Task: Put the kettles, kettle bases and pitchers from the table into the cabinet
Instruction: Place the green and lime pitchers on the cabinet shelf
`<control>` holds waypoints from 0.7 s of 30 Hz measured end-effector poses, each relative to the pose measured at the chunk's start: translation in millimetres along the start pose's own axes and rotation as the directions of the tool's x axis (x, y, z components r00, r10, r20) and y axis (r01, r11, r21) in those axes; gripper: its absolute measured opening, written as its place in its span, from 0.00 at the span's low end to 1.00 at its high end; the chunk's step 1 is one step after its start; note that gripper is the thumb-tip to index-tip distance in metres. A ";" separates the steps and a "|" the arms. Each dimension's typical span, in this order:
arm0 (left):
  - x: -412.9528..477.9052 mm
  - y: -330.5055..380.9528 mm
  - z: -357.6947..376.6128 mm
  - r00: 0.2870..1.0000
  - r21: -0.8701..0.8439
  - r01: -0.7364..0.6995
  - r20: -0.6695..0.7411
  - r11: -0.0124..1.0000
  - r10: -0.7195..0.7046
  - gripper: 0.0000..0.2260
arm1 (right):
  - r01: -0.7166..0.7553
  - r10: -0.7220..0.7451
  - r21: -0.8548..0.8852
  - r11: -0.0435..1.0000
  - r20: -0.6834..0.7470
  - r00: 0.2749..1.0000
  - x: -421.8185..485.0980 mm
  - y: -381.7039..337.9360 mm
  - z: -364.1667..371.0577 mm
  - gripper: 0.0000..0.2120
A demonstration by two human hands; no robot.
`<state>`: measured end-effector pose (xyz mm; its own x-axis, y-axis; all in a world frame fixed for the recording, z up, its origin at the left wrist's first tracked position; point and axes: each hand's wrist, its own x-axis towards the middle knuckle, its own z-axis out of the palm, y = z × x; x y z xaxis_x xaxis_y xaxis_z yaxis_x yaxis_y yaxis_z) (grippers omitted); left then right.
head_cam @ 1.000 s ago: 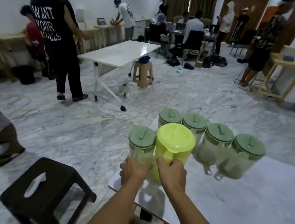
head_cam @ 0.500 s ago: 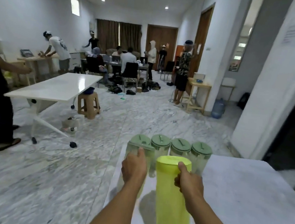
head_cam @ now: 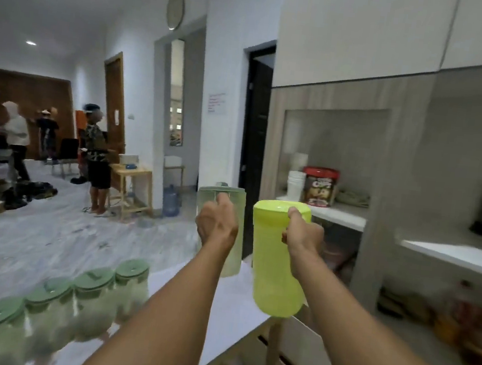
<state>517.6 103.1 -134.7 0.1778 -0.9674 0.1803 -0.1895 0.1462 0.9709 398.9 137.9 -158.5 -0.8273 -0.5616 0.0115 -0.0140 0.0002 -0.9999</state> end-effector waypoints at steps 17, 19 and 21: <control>-153.9 163.2 400.1 0.879 -0.248 0.043 0.470 0.968 0.081 0.22 | 0.201 -0.246 -0.144 0.969 -0.634 0.733 246.4 -81.2 -352.6 0.22; -153.9 169.0 436.4 0.857 -0.256 0.051 0.507 0.965 0.089 0.22 | 0.199 -0.235 -0.130 0.971 -0.645 0.727 279.0 -79.9 -368.5 0.24; -148.8 169.9 467.6 0.844 -0.248 0.050 0.529 0.967 0.092 0.23 | 0.215 -0.233 -0.106 0.971 -0.637 0.735 313.4 -75.3 -377.7 0.25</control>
<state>7.5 175.2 -70.1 -0.3779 -0.9122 0.1584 0.0652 0.1445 0.9874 -71.4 274.4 -76.6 -0.9624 0.1147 0.2460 -0.2512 -0.0327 -0.9674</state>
